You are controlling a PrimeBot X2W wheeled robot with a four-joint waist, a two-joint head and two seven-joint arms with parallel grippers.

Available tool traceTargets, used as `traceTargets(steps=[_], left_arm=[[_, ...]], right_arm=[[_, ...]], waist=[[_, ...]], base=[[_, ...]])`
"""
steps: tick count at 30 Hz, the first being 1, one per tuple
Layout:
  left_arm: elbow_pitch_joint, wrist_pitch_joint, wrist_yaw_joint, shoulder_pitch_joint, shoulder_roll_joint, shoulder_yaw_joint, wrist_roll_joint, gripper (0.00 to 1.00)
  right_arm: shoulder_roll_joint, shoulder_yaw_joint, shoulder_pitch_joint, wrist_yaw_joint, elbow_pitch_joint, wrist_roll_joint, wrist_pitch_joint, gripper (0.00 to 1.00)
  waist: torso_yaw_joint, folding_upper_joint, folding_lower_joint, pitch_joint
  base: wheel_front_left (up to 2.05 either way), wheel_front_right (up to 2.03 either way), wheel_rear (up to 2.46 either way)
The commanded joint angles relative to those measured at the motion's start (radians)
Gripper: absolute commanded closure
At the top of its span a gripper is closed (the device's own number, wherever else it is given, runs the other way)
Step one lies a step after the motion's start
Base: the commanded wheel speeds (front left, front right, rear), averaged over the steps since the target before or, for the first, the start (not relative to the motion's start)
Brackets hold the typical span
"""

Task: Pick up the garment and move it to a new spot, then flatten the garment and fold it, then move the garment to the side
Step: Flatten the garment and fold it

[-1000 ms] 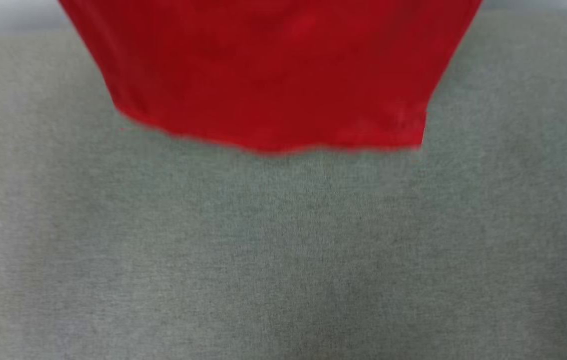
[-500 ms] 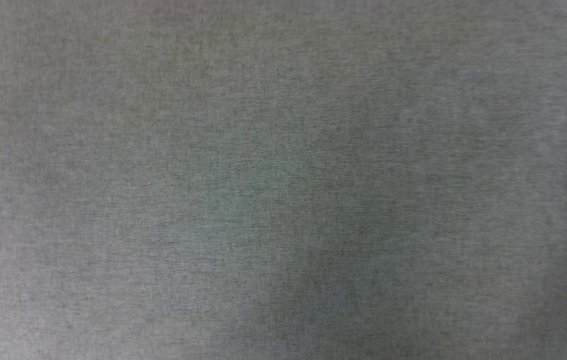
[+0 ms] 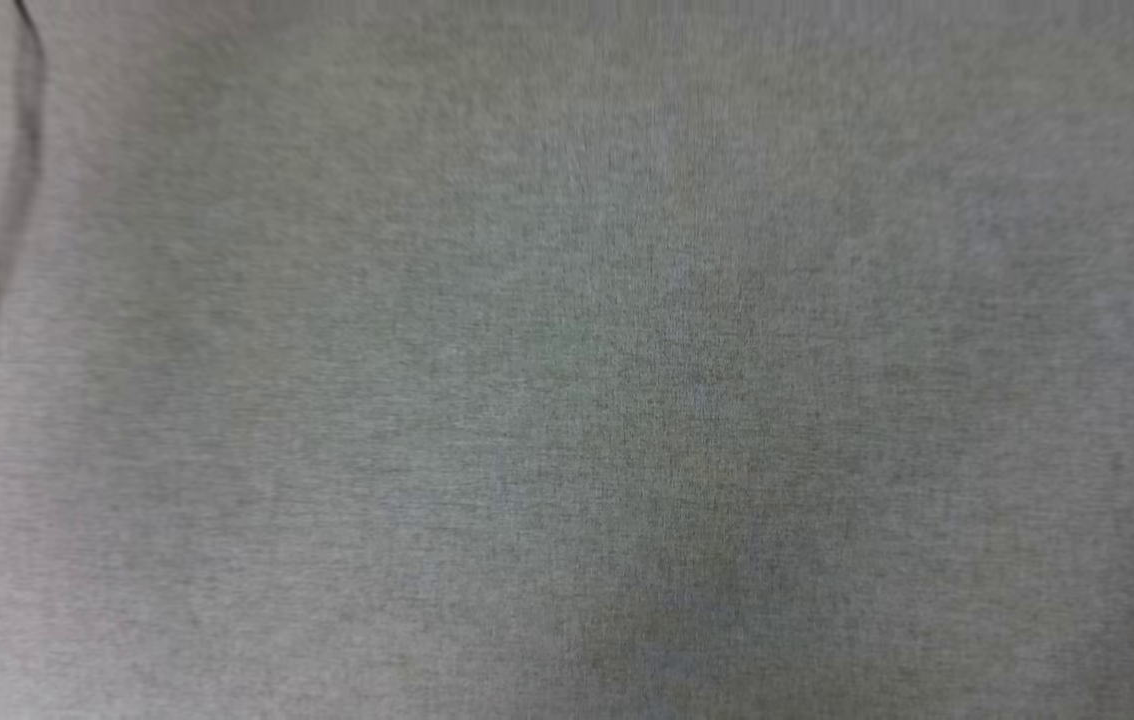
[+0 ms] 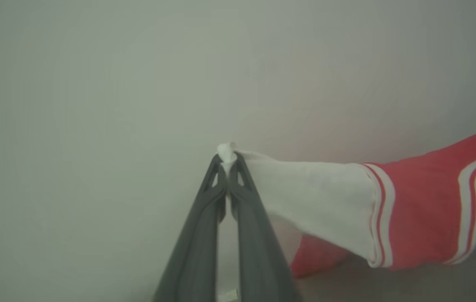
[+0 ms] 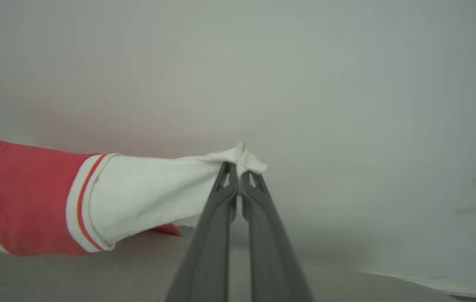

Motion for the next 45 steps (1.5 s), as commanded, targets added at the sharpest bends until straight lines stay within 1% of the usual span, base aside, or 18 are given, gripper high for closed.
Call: traceTargets(steps=[1,3,6,10,14,17,18,20,26,32,35,39,43,45], left_arm=[[-0.002,-0.012,0.0,0.055,0.007,-0.009,0.003,1.0],[-0.007,-0.016,0.0,0.152,0.002,-0.027,-0.007,1.0],[-0.038,0.007,0.009,0.306,0.017,-0.056,-0.008,1.0],[-0.087,0.093,0.023,0.493,0.059,-0.079,-0.031,1.0],[-0.143,0.186,0.032,0.65,0.127,-0.102,-0.044,1.0],[-0.199,0.237,0.045,0.756,0.16,-0.101,-0.076,1.0],[-0.199,0.237,0.045,0.756,0.16,-0.101,-0.076,1.0],[-0.243,0.274,0.054,0.824,0.182,-0.105,-0.094,1.0],[-0.39,0.347,0.099,1.012,0.241,-0.089,-0.156,1.0],[-0.513,0.412,0.14,1.187,0.278,-0.106,-0.202,1.0],[-0.549,0.425,0.156,1.249,0.279,-0.117,-0.218,1.0],[-0.563,0.431,0.171,1.298,0.271,-0.13,-0.231,1.0],[-0.556,0.428,0.166,1.314,0.263,-0.147,-0.227,1.0],[-0.562,0.425,0.156,1.303,0.267,-0.157,-0.213,1.0]], right_arm=[[-0.02,0.003,0.046,-0.001,-0.002,0.004,-0.001,1.0],[-0.057,0.045,0.136,-0.001,-0.012,-0.014,0.01,1.0],[-0.065,0.044,0.269,-0.001,-0.009,0.036,0.05,1.0],[-0.099,0.04,0.434,-0.001,-0.038,0.096,0.122,1.0],[-0.126,0.029,0.587,-0.001,-0.093,0.149,0.195,1.0],[-0.13,0.006,0.701,-0.001,-0.139,0.184,0.249,1.0],[-0.13,0.006,0.701,-0.001,-0.139,0.184,0.249,1.0],[-0.13,-0.012,0.772,-0.001,-0.177,0.205,0.287,1.0],[-0.122,-0.081,0.987,-0.001,-0.304,0.247,0.392,1.0],[-0.098,-0.176,1.193,-0.001,-0.454,0.262,0.51,1.0],[-0.074,-0.218,1.285,-0.001,-0.523,0.254,0.568,1.0],[-0.034,-0.263,1.371,-0.001,-0.595,0.242,0.628,1.0],[-0.015,-0.276,1.409,-0.001,-0.635,0.224,0.654,1.0],[-0.012,-0.282,1.411,-0.001,-0.643,0.215,0.657,1.0]], waist=[[0.007,0.0,-0.0001,-0.058],[0.01,0.0,-0.0001,-0.105],[0.009,0.0,-0.0001,-0.179],[0.008,0.0,-0.0001,-0.259],[0.006,0.0,-0.0001,-0.329],[0.002,0.0,-0.0001,-0.375],[0.002,0.0,-0.0001,-0.375],[0.001,0.0,-0.0001,-0.401],[-0.006,0.0,-0.0001,-0.459],[-0.01,0.0,-0.0001,-0.484],[-0.009,0.0,-0.0001,-0.489],[-0.009,0.0,-0.0001,-0.493],[-0.005,0.0,-0.0001,-0.489],[-0.001,0.0,-0.0001,-0.48]], base=[[0.0,0.0,0.0],[0.0,0.0,0.0],[0.0,0.0,0.0],[0.0,0.0,0.0],[0.0,0.0,0.0],[0.0,0.0,0.0],[0.0,0.0,0.0],[0.0,0.0,0.0],[0.0,0.0,0.0],[0.0,0.0,0.0],[0.0,0.0,0.0],[0.0,0.0,0.0],[0.0,0.0,0.0],[0.0,0.0,0.0]])
